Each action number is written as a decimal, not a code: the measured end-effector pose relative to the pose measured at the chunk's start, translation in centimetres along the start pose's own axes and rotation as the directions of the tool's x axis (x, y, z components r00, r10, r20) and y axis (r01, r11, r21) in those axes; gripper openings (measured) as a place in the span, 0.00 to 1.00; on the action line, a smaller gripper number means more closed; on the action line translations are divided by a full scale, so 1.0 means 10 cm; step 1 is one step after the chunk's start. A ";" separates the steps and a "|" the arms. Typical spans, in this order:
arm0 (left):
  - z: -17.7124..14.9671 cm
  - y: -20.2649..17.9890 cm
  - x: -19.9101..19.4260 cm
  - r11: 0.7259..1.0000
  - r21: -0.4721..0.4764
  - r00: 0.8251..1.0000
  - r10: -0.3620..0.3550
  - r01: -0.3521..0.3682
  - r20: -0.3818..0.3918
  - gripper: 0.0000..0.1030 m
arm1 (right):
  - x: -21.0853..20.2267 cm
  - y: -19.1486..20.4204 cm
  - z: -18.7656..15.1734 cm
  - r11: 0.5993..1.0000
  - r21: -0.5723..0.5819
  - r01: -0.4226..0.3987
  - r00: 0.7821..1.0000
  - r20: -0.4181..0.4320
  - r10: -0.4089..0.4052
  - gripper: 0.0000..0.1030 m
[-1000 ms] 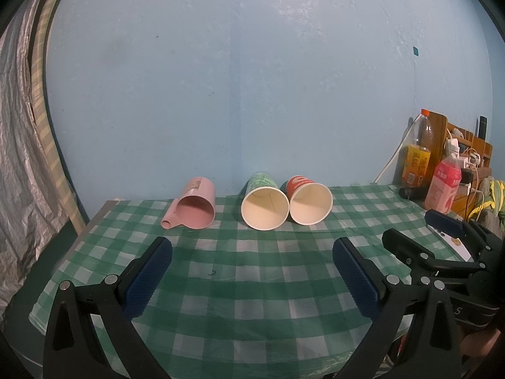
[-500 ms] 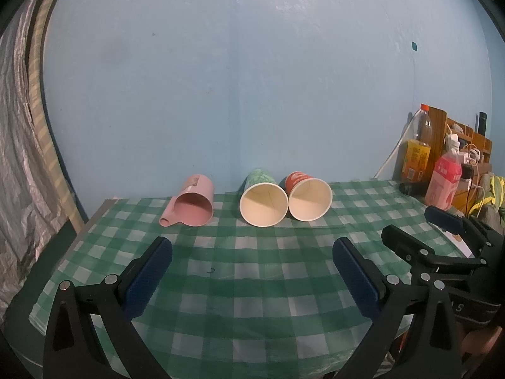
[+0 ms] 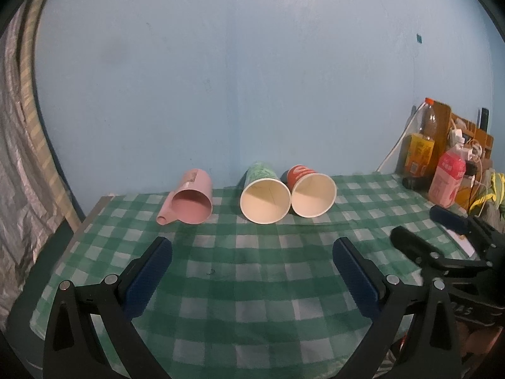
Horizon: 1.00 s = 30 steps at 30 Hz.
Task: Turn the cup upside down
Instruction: 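Move the right gripper toward the green leaf-patterned cup and close around it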
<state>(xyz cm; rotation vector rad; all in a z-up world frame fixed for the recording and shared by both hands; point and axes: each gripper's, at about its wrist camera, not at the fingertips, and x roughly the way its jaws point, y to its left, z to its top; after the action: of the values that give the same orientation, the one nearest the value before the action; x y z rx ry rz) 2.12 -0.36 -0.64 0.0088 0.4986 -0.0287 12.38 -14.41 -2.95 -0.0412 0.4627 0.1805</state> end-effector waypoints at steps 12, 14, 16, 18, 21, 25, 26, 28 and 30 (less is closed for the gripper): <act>0.75 0.06 0.65 0.998 0.060 0.985 0.022 -0.012 -0.169 1.00 | 0.30 -0.25 0.45 0.997 0.055 -0.063 0.996 -0.052 0.066 0.85; 0.88 0.07 0.78 0.998 0.056 0.980 0.032 -0.022 -0.198 1.00 | 0.38 -0.27 0.57 0.995 0.059 -0.078 0.995 -0.065 0.082 0.85; 0.99 0.09 0.91 0.999 0.050 0.972 0.032 -0.021 -0.234 1.00 | 0.46 -0.28 0.72 0.992 0.069 -0.102 0.991 -0.083 0.107 0.85; 1.06 0.10 1.01 0.999 0.039 0.965 0.018 -0.008 -0.263 1.00 | 0.53 -0.28 0.82 0.991 0.072 -0.113 0.988 -0.100 0.120 0.85; 1.18 0.11 1.20 1.000 0.016 0.955 0.014 -0.010 -0.297 1.00 | 0.65 -0.27 1.00 0.988 0.078 -0.133 0.982 -0.125 0.142 0.85; 1.30 0.07 1.54 1.000 0.005 0.934 0.014 -0.013 -0.356 0.99 | 0.88 -0.27 1.22 0.981 0.107 -0.162 0.966 -0.186 0.180 0.85; 1.32 0.06 1.62 1.000 0.002 0.929 0.005 -0.005 -0.369 1.00 | 0.96 -0.27 1.27 0.981 0.112 -0.159 0.962 -0.208 0.179 0.85; 1.34 0.03 1.81 1.000 -0.006 0.915 -0.002 -0.001 -0.405 1.00 | 1.12 -0.27 1.36 0.979 0.119 -0.166 0.950 -0.246 0.191 0.85; 1.35 0.02 2.01 1.000 -0.010 0.898 0.005 -0.010 -0.440 0.99 | 1.27 -0.33 1.44 0.977 0.138 -0.161 0.940 -0.280 0.194 0.85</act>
<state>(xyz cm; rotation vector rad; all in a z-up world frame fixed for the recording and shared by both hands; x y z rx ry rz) 26.28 -0.83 1.63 0.0048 0.9544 -0.0157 30.49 -14.43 4.24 0.0872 0.7729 0.3284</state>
